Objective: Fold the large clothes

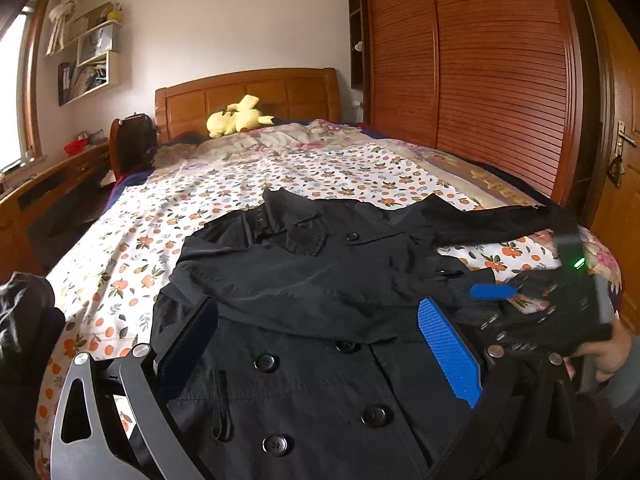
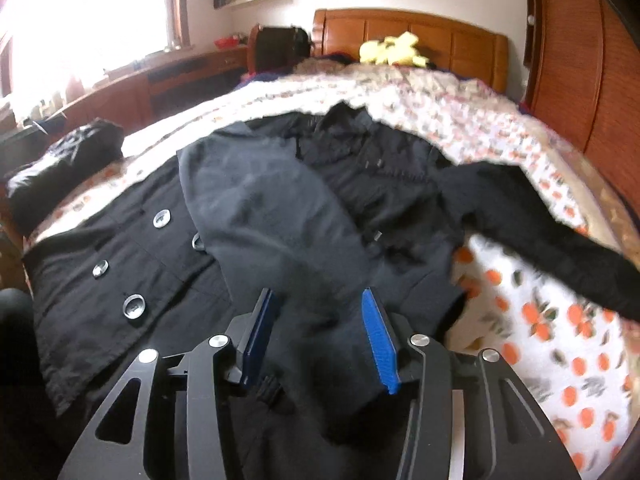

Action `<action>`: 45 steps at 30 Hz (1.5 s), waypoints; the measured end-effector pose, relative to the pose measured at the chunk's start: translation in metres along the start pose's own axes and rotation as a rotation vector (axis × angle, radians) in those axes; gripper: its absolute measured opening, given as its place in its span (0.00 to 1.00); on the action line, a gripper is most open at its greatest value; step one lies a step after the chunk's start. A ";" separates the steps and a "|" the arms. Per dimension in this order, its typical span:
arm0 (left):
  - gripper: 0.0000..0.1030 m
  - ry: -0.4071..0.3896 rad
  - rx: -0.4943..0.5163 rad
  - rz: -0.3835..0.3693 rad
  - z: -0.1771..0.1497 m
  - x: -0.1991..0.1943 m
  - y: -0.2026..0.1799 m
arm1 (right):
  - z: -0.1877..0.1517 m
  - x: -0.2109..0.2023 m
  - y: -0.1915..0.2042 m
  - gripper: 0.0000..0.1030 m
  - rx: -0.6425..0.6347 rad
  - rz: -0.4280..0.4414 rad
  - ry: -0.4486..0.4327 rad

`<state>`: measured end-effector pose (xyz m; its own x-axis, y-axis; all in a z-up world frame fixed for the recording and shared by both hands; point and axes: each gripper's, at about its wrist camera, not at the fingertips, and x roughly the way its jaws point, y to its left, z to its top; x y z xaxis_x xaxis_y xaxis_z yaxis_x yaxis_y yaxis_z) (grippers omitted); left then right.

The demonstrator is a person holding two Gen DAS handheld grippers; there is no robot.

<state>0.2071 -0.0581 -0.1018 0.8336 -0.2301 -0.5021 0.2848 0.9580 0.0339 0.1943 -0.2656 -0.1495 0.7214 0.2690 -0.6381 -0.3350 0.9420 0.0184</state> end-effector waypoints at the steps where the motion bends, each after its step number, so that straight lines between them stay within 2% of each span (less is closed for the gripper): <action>1: 0.98 0.001 -0.004 0.002 0.000 0.002 0.000 | 0.004 -0.006 -0.005 0.43 0.002 -0.003 -0.012; 4: 0.98 0.002 -0.017 0.000 0.000 0.010 -0.001 | 0.018 -0.023 -0.026 0.44 0.007 -0.039 -0.046; 7: 0.98 0.002 -0.022 0.002 -0.002 0.018 -0.003 | 0.027 -0.027 -0.051 0.49 0.013 -0.094 -0.047; 10: 0.98 0.000 -0.021 0.009 -0.005 0.027 -0.005 | 0.032 -0.025 -0.072 0.50 0.012 -0.135 -0.033; 16: 0.98 0.020 -0.025 -0.006 -0.015 0.046 -0.005 | 0.027 0.000 -0.129 0.51 0.033 -0.246 0.062; 22: 0.98 0.057 -0.039 -0.027 -0.026 0.063 -0.004 | 0.016 0.031 -0.178 0.51 0.076 -0.305 0.173; 24: 0.98 0.070 -0.042 -0.029 -0.029 0.068 -0.002 | 0.012 0.038 -0.188 0.52 0.084 -0.320 0.197; 27: 0.98 0.083 -0.050 -0.032 -0.032 0.073 -0.001 | 0.011 0.049 -0.204 0.63 0.090 -0.348 0.229; 35: 0.98 0.094 -0.054 -0.040 -0.035 0.079 0.002 | 0.008 0.069 -0.231 0.64 0.071 -0.430 0.326; 36: 0.98 0.096 -0.055 -0.043 -0.035 0.079 0.002 | 0.008 0.070 -0.233 0.61 0.070 -0.438 0.333; 37: 0.98 0.098 -0.058 -0.050 -0.035 0.079 0.003 | 0.008 0.072 -0.235 0.47 0.071 -0.446 0.339; 38: 0.98 0.097 -0.058 -0.054 -0.035 0.079 0.003 | 0.009 0.072 -0.237 0.38 0.073 -0.449 0.343; 40: 0.98 0.093 -0.058 -0.057 -0.034 0.078 0.003 | 0.013 0.070 -0.238 0.10 0.078 -0.448 0.336; 42: 0.98 0.092 -0.059 -0.061 -0.034 0.077 0.003 | 0.021 0.065 -0.240 0.02 0.095 -0.459 0.307; 45: 0.98 0.095 -0.060 -0.065 -0.035 0.077 0.003 | 0.038 0.054 -0.230 0.01 0.088 -0.509 0.233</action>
<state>0.2555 -0.0671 -0.1702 0.7649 -0.2770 -0.5816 0.3054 0.9508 -0.0512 0.3334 -0.4600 -0.1588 0.6228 -0.2651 -0.7361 0.0788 0.9573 -0.2781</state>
